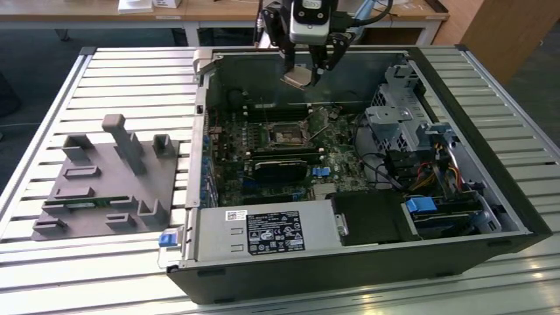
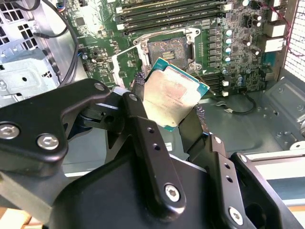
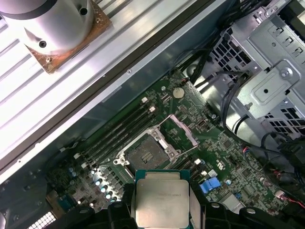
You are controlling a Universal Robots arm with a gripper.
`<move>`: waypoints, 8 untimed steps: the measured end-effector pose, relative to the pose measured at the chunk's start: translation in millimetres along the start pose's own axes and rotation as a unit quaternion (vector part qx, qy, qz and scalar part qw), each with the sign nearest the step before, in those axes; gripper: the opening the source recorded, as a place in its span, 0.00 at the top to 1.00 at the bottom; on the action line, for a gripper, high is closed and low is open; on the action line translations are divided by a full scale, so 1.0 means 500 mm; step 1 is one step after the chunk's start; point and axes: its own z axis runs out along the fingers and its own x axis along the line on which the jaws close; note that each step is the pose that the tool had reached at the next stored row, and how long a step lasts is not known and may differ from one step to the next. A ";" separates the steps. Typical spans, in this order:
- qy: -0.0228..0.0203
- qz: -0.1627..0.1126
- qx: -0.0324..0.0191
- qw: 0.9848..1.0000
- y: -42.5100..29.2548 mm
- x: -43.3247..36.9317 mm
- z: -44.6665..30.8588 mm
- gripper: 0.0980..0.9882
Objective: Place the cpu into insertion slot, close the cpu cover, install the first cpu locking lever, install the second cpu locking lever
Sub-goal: 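Place the cpu into insertion slot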
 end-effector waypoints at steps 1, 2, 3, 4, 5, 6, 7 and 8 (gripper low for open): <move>0.000 0.001 0.000 1.000 0.000 0.000 0.000 0.51; 0.000 0.002 0.000 1.000 0.000 0.000 0.000 0.51; 0.000 0.004 0.000 1.000 0.000 0.000 0.000 0.51; 0.000 0.005 0.000 1.000 0.000 0.000 0.000 0.51; -0.001 0.006 0.000 1.000 0.000 0.000 0.000 0.51; -0.001 0.007 0.000 1.000 0.000 0.000 0.000 0.51; -0.001 0.008 0.000 1.000 0.000 0.000 0.000 0.51; -0.001 0.009 0.000 1.000 0.000 0.000 0.000 0.51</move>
